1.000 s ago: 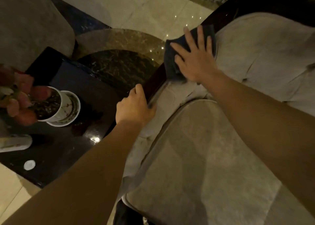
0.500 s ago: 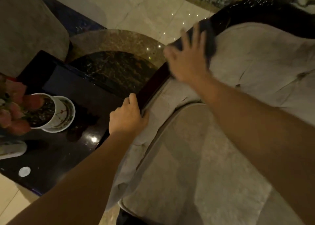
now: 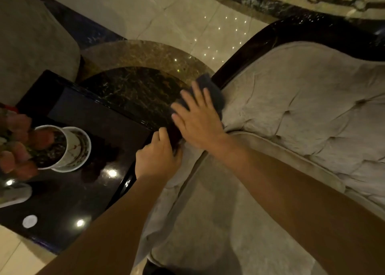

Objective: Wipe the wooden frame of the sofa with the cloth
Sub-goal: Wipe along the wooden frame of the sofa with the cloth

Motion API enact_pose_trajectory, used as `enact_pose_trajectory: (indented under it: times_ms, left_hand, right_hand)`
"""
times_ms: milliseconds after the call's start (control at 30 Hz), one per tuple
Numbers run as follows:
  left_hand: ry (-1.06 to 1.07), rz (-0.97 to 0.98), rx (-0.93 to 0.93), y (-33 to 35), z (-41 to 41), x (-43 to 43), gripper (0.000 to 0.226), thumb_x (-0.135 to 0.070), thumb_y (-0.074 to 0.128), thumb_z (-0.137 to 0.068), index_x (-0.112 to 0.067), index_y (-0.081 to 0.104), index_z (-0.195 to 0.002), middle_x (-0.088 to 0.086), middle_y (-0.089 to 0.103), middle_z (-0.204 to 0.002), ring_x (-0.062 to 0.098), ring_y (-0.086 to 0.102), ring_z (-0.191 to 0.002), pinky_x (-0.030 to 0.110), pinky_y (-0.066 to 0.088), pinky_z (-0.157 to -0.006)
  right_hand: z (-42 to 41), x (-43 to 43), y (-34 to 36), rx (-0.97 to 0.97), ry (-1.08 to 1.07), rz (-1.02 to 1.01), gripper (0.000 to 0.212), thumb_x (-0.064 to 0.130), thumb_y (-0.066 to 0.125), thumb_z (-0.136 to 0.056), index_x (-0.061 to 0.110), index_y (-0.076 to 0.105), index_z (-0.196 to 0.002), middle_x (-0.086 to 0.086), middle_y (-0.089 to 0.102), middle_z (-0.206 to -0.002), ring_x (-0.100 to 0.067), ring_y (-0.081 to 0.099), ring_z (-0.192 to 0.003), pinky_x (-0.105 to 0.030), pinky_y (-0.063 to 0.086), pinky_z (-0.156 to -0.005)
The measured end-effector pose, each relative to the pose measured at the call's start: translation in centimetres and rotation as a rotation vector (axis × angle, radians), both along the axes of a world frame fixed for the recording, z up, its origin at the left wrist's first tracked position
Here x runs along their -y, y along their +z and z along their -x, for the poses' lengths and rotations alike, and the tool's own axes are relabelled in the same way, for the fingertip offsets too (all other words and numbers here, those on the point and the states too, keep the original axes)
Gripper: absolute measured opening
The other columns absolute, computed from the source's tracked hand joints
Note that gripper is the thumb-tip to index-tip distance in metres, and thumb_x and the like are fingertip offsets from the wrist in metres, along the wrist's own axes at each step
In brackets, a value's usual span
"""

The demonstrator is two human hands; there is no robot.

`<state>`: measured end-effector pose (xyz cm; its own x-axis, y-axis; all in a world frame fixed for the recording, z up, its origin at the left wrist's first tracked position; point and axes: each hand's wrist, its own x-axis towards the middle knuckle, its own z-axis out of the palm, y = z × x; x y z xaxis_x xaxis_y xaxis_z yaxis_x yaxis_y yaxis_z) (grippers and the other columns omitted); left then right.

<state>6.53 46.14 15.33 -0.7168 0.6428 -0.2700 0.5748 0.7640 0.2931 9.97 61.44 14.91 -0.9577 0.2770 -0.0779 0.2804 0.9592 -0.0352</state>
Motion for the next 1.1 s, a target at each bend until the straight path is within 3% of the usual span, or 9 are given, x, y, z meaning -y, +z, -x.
enact_pose_trajectory:
  times_ms: [100, 200, 300, 433, 533, 700, 800, 1000, 1100]
  left_hand:
    - [0.016, 0.016, 0.001, -0.3, 0.0, 0.1, 0.048, -0.048, 0.052, -0.091, -0.013, 0.039, -0.121, 0.007, 0.057, -0.110, 0.037, 0.066, -0.083, 0.038, 0.038, -0.063]
    - [0.005, 0.015, -0.008, -0.9, -0.1, 0.1, 0.053, -0.049, 0.051, -0.092, -0.013, 0.036, -0.127, 0.007, 0.057, -0.113, 0.033, 0.066, -0.078, 0.037, 0.035, -0.060]
    - [-0.014, 0.049, 0.007, -0.7, 0.2, 0.2, 0.055, -0.050, 0.050, -0.092, -0.012, 0.033, -0.130, 0.008, 0.055, -0.118, 0.032, 0.066, -0.080, 0.037, 0.036, -0.059]
    - [0.063, 0.072, 0.162, 1.1, 0.4, -0.3, 0.051, -0.053, 0.053, -0.089, -0.014, 0.035, -0.118, 0.010, 0.058, -0.112, 0.037, 0.064, -0.089, 0.044, 0.047, -0.070]
    - [0.061, 0.121, 0.264, 1.9, 2.0, -3.9, 0.051, -0.051, 0.055, -0.091, -0.013, 0.037, -0.119, 0.014, 0.058, -0.120, 0.040, 0.059, -0.105, 0.048, 0.047, -0.084]
    - [-0.010, 0.170, 0.342, 2.3, 4.5, -14.2, 0.076, -0.049, 0.059, -0.090, -0.009, 0.023, -0.143, 0.019, 0.043, -0.139, 0.041, 0.047, -0.123, 0.049, 0.041, -0.096]
    - [-0.051, 0.051, 0.272, 3.4, 5.0, -21.0, 0.070, -0.049, 0.058, -0.090, -0.008, 0.030, -0.139, 0.020, 0.042, -0.138, 0.042, 0.044, -0.125, 0.052, 0.040, -0.097]
    - [-0.309, -0.347, 0.151, 7.3, 3.3, -32.5, 0.046, -0.034, 0.038, -0.100, -0.007, 0.041, -0.137, 0.019, 0.042, -0.143, 0.041, 0.043, -0.125, 0.053, 0.039, -0.099]
    - [-0.382, -0.384, 0.086, 8.0, 1.6, -35.7, 0.046, -0.039, 0.031, -0.101, -0.011, 0.044, -0.136, 0.016, 0.045, -0.142, 0.039, 0.046, -0.123, 0.055, 0.040, -0.099]
  right_hand:
    - [-0.5, -5.9, 2.0, 0.133, 0.236, -0.052, 0.058, 0.052, 0.017, -0.104, 0.031, 0.037, -0.154, -0.012, 0.027, -0.165, -0.037, 0.012, -0.155, -0.051, 0.004, -0.124]
    - [-0.5, -16.6, 3.9, 0.087, -0.139, -0.305, 0.067, 0.059, -0.001, -0.102, 0.034, 0.030, -0.156, -0.016, 0.023, -0.166, -0.041, 0.010, -0.154, -0.057, 0.005, -0.123]
    - [0.1, -16.3, 4.8, 0.058, -0.333, -0.321, 0.062, 0.061, 0.009, -0.103, 0.035, 0.034, -0.153, -0.018, 0.023, -0.165, -0.046, 0.007, -0.152, -0.062, 0.006, -0.121]
    - [0.0, -7.3, 2.9, 0.243, -0.024, -0.124, 0.056, 0.053, 0.012, -0.105, 0.038, 0.016, -0.159, -0.009, 0.005, -0.170, -0.040, -0.008, -0.154, -0.057, -0.001, -0.123]
    - [-1.1, -10.6, 4.3, 0.257, 0.063, -0.095, 0.055, 0.054, 0.014, -0.105, 0.041, 0.013, -0.159, -0.005, 0.004, -0.171, -0.033, -0.007, -0.156, -0.049, -0.003, -0.125]
    - [-4.6, -22.8, 8.2, 0.031, -0.557, -0.136, 0.060, 0.060, 0.014, -0.101, 0.041, 0.017, -0.159, -0.009, 0.012, -0.170, -0.038, 0.003, -0.155, -0.054, 0.002, -0.124]
    - [-7.6, -25.5, 9.1, -0.023, -0.719, -0.092, 0.062, 0.060, 0.018, -0.102, 0.038, 0.014, -0.159, -0.014, 0.015, -0.168, -0.041, 0.007, -0.154, -0.055, 0.002, -0.123]
    - [-8.2, -25.7, 7.9, -0.062, -0.721, -0.141, 0.063, 0.063, 0.016, -0.101, 0.039, 0.014, -0.159, -0.014, 0.020, -0.167, -0.041, 0.010, -0.153, -0.054, 0.001, -0.123]
    - [-13.1, -28.4, 9.0, 0.062, -0.790, -0.267, 0.065, 0.059, 0.013, -0.102, 0.031, 0.010, -0.161, -0.019, 0.022, -0.165, -0.041, 0.009, -0.153, -0.053, -0.002, -0.124]
